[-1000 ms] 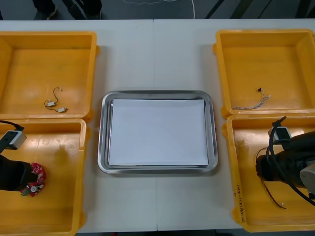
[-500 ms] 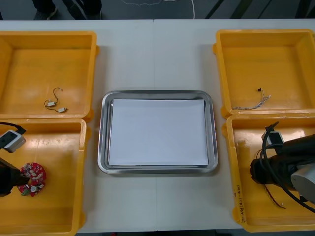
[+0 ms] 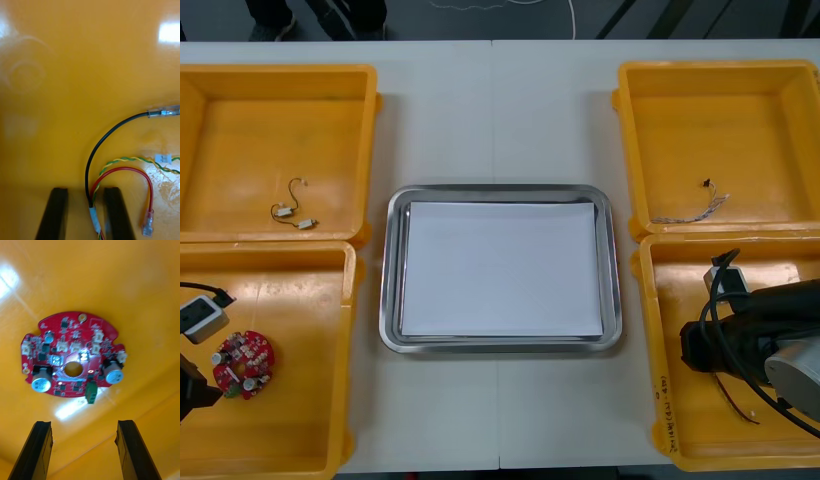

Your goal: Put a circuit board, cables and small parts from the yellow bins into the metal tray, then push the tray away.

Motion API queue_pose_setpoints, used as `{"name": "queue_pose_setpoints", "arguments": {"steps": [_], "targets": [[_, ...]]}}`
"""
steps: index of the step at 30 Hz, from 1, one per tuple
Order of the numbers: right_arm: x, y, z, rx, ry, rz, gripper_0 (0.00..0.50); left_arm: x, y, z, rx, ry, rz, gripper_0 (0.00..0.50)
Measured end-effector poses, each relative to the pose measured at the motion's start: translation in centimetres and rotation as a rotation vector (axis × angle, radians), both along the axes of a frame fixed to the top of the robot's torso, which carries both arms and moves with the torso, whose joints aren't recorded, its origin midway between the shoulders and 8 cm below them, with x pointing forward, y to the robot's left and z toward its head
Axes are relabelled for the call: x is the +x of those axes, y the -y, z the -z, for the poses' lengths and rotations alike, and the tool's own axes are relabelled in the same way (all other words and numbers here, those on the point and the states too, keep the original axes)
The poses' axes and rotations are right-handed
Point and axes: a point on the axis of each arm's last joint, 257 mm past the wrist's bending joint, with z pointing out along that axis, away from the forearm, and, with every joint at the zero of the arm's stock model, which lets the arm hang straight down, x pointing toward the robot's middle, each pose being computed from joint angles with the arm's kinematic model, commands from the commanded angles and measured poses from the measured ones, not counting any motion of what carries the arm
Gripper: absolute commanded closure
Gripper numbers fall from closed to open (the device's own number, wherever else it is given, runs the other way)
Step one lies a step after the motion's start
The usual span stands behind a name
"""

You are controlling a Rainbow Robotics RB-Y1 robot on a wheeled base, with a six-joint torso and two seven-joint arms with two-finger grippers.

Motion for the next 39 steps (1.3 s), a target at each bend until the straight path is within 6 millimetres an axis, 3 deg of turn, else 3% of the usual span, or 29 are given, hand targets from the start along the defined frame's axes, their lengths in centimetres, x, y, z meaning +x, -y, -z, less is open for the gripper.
{"name": "queue_pose_setpoints", "arguments": {"steps": [2,21,27,33,39], "targets": [[0.1,0.0,0.0,0.001,0.003,-0.001,0.5,0.0,-0.5,0.3,0.024,-0.003,-0.008,0.0],[0.0,0.0,-0.1,0.0,-0.005,0.0,0.5,0.0,0.1,1.9,0.066,-0.008,0.019,0.0],[-2.2,0.7,-0.2,-0.005,-0.115,0.028,0.5,-0.2,0.5,2.4,0.063,-0.013,0.024,0.0],[-3.2,0.1,-2.0,0.034,-0.156,0.029,0.5,-0.1,0.9,2.8,0.054,-0.002,0.014,0.0],[-3.1,-0.1,-3.6,0.042,-0.152,0.022,0.5,0.4,1.4,3.1,0.044,0.021,0.016,0.0]]}}
